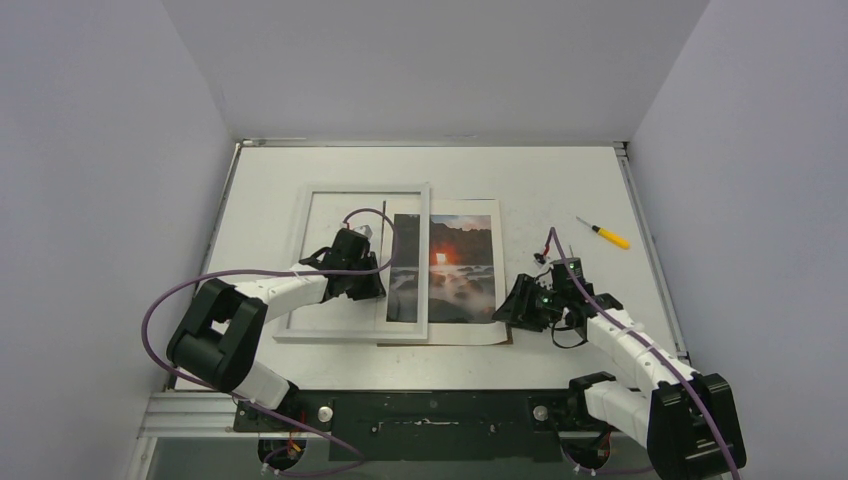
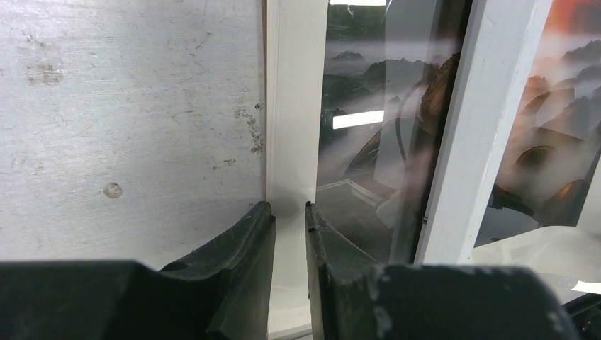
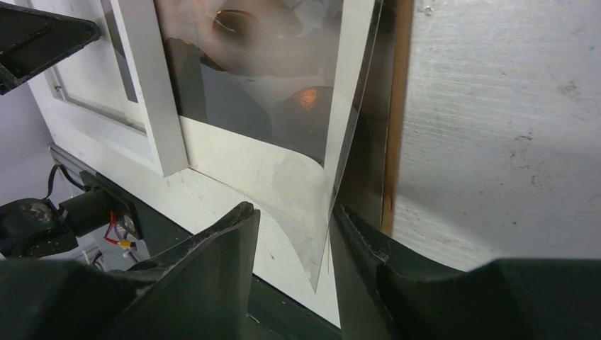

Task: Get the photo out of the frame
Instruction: Remove the photo frame item from the photo frame.

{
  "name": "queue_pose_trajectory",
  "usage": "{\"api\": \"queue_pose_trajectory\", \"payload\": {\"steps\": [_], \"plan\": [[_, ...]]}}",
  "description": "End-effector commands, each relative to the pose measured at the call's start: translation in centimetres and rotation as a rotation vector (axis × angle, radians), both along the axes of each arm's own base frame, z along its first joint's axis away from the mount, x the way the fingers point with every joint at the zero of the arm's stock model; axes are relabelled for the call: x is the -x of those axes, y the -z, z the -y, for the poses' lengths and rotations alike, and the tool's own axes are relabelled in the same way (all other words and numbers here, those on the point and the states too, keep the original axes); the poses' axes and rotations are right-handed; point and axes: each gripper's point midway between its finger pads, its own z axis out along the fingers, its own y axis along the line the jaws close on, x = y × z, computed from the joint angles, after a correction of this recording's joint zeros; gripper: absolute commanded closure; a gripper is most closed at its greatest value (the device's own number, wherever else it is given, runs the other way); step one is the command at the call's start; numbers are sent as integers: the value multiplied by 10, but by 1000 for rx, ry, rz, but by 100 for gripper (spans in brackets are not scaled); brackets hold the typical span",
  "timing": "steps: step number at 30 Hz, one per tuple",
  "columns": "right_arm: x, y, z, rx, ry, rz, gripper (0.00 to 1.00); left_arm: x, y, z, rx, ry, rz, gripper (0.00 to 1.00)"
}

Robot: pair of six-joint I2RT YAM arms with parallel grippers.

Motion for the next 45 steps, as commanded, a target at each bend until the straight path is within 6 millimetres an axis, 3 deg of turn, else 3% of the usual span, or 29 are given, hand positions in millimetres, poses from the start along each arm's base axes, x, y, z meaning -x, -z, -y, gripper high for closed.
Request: {"api": "queue_pose_trajectory", "payload": {"steps": [1,18,20,24,30,32,36,40,45], "plan": [[-12,-17,-19,-121,-27,68,57,-8,-14,13,49,24,30,80],[-16,3,-17,-102,-8,37,55,-9,-21,0,25,3,42,80],[-19,5,-17,-95,-6,37,60,-10,-24,-1,19,2,47,80],[-24,5,-18,-91,-11,48,82,-10,-34,-6,4,-1,68,75],[-28,1,-19,-77,-28,67,90,-10,-60,-15,-20,-3,145,63],[-28,1,-23,-84,-44,69,94,-8,-67,-12,0,13,157,61],[-25,3,-37,-77,-93,66,95,-5,-75,4,50,43,177,56],[-26,3,-50,-59,-113,78,95,1,-81,28,81,88,198,38],[-30,2,-63,-76,-119,77,95,-3,-75,39,43,91,196,35]]}}
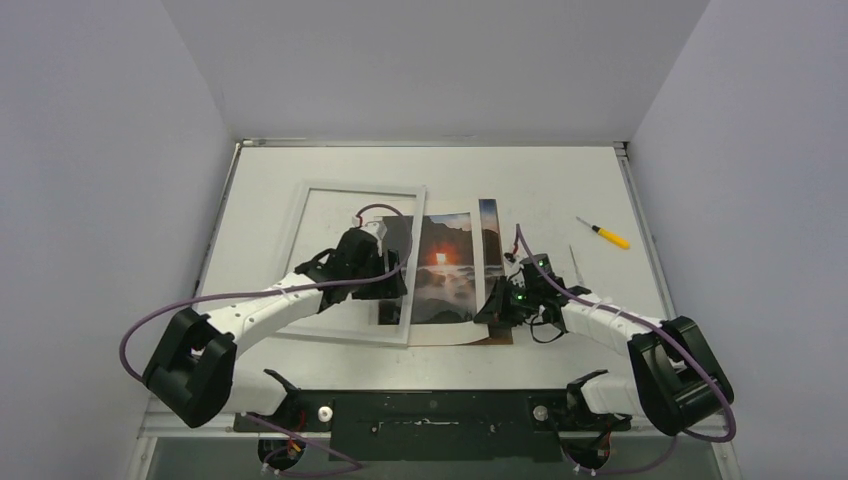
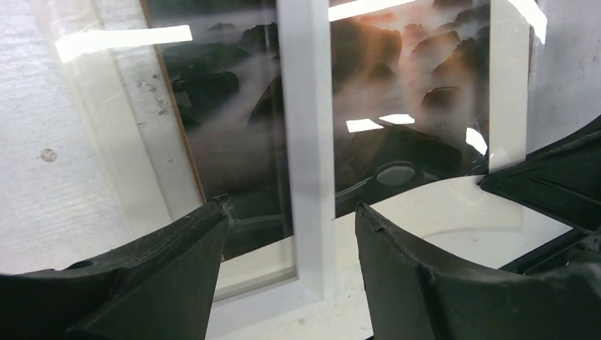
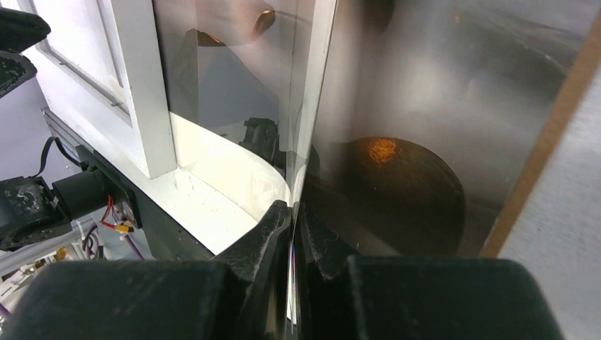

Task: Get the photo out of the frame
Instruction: Remove the photo frame item from the photo frame.

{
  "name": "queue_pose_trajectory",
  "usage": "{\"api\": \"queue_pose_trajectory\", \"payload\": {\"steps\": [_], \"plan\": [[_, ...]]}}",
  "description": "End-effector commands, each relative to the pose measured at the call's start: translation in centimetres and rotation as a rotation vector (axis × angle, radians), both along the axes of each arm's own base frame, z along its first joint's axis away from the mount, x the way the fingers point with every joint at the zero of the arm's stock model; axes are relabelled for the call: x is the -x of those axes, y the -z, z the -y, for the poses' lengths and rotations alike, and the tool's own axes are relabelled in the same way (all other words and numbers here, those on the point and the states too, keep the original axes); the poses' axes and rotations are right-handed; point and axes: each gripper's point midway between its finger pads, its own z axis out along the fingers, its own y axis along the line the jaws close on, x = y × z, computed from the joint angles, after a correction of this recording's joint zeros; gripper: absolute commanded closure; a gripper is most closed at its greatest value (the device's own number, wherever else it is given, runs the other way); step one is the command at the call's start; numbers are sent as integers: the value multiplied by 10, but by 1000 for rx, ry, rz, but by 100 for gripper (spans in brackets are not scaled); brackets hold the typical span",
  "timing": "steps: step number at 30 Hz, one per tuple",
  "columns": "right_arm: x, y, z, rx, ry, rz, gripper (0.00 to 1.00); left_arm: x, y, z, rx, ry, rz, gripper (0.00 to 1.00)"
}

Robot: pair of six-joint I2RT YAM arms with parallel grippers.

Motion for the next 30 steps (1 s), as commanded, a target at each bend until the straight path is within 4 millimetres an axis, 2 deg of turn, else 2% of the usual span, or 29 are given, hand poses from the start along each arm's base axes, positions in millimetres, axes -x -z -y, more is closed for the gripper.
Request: {"api": "queue_pose_trajectory", "payload": {"steps": [1,13,19,25,30], "plan": [[-24,-16,-19,-34,0,87,95,-25,-16,15,3,-30,72,36],[-30,-20,-39,-69,35,99,95,-33,16,27,-111,-27,14,39],[-31,-24,-52,-66,43,119,95,-35,26,22,-191,-53,-22,57],[-31,-25,-67,-73,40,122,94,-37,25,26,-187,-55,-30,72],[-29,-23,-77,-72,39,125,94,-38,17,32,-158,-42,-26,76]]}}
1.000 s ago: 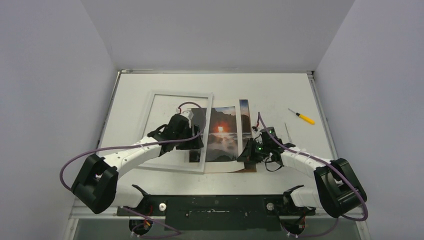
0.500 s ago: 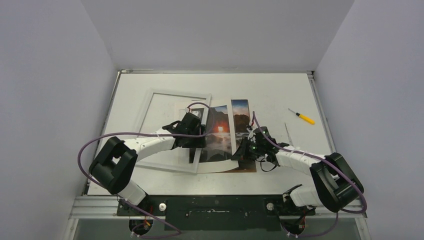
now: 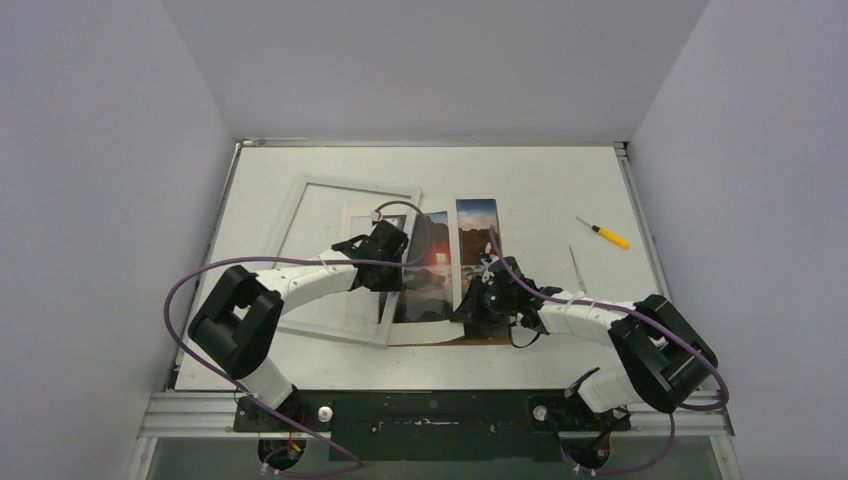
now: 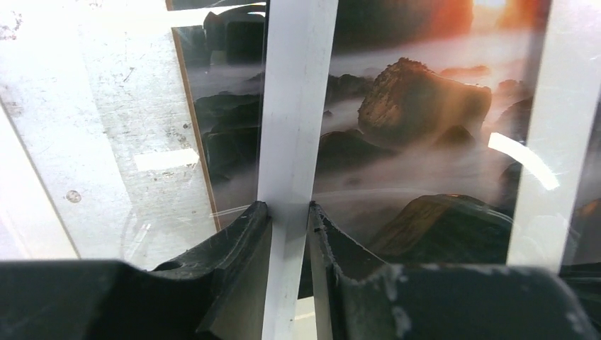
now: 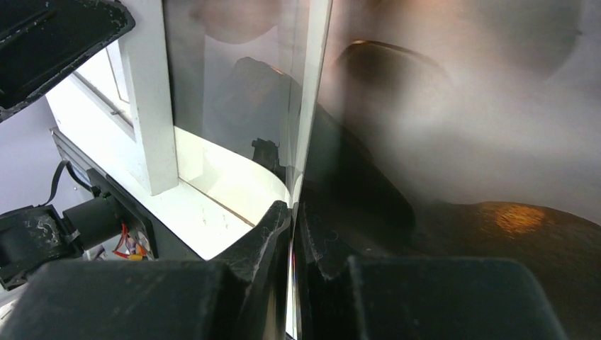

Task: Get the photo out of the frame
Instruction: Remove the photo frame item from the photo frame.

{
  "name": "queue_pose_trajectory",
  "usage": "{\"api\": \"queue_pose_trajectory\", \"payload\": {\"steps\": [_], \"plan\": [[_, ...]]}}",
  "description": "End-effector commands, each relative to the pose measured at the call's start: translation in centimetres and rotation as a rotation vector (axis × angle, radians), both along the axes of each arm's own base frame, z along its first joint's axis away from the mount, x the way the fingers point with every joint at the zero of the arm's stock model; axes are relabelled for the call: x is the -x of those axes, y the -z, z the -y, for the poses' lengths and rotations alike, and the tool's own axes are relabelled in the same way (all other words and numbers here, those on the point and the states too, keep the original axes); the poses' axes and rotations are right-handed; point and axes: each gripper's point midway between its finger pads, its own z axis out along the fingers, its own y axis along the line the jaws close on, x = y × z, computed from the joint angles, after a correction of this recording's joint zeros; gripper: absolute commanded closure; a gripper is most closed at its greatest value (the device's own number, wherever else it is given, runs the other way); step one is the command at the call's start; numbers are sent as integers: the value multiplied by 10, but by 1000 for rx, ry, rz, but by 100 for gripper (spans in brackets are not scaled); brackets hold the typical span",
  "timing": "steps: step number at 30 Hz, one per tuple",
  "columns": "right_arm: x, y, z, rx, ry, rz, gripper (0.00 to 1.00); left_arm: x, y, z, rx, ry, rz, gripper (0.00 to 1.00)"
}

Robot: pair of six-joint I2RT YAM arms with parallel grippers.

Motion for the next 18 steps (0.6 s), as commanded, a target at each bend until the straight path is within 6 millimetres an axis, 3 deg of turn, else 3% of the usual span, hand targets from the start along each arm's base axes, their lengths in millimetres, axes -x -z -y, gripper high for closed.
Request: {"api": "queue_pose_trajectory", "payload": {"steps": [1,10,15,18], "plan": [[-24,-27,-27,-77,16,109,94,-12,-24,24,87,18,36,76],[-20,-24,-47,-84,-20,105,86,-11,-35,37,153,48,35,77],[-22,-26,-38,-35,-11,125,61,-10,-32,35,145,44,34,77],[-24,-32,-27,4,8,148,39,-10,-31,34,140,41,33,76]]}}
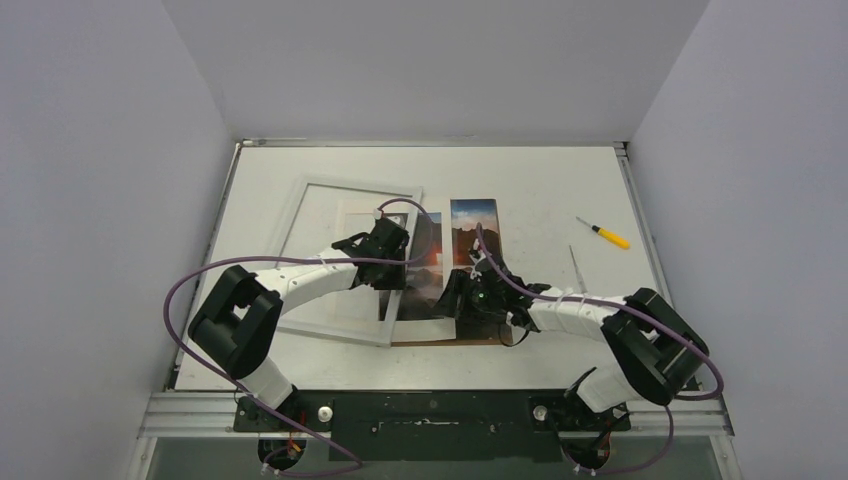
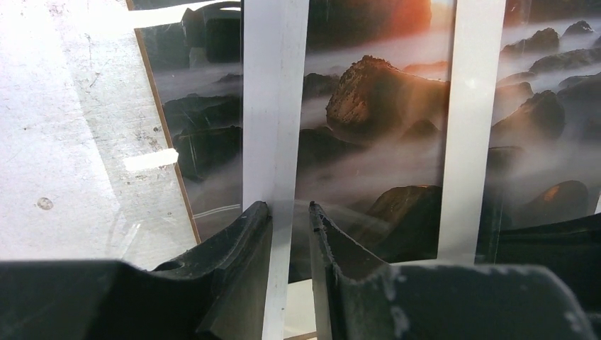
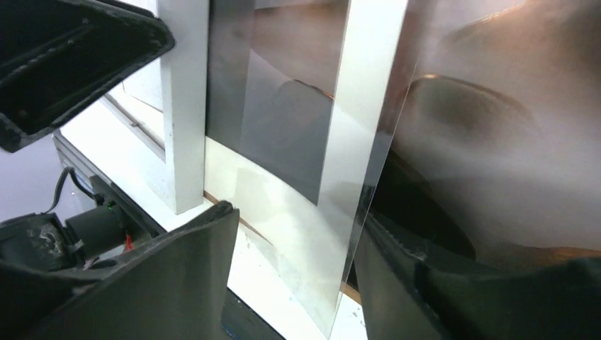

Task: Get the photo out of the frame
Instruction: Remove the photo frame item from the photo frame, then pick up the photo from the photo frame.

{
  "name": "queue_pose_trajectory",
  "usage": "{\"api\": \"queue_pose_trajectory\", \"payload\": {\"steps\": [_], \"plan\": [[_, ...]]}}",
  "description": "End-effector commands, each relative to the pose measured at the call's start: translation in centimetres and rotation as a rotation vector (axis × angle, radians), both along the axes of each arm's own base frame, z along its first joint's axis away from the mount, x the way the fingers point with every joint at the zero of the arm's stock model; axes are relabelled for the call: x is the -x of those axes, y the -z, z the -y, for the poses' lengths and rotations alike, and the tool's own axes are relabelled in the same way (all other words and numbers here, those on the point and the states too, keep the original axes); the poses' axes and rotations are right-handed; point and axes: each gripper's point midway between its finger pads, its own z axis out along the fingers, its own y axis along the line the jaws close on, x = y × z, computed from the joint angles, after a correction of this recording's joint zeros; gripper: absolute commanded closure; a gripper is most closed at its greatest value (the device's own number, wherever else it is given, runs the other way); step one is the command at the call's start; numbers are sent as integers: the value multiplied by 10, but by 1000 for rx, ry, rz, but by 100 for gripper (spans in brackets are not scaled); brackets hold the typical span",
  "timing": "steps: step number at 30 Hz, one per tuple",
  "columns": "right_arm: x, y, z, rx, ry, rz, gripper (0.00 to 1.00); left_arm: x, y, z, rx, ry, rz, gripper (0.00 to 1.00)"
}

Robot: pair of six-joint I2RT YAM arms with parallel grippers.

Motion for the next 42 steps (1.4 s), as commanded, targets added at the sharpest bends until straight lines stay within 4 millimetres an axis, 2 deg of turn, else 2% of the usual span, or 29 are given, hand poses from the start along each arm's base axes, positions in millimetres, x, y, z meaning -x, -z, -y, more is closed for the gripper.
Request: {"api": "queue_pose_trajectory", "payload": {"steps": [1,3,6,12,16,20,23,27,42], "plan": [[-19,-31,5,16,29,124,33,-11,-23,20,85,14,46,75],[-20,-32,17,43,51,129,26,-11,-22,20,80,13,46,74],[-19,-31,43,92,90,119,20,-12,-23,20,77,11,47,73],[-12,-32,97,173,160,95,19,-14,-25,18,68,7,52,71],[2,-29,117,194,176,67,19,-13,-25,20,76,10,51,71],[7,-25,131,215,199,63,18,-13,-24,21,78,11,48,71],[10,-18,138,221,200,40,18,-12,-23,20,75,10,46,71],[14,-12,135,197,185,12,19,-10,-22,19,73,10,44,71],[16,-7,125,148,155,-8,26,-10,-24,17,69,8,45,70]]}}
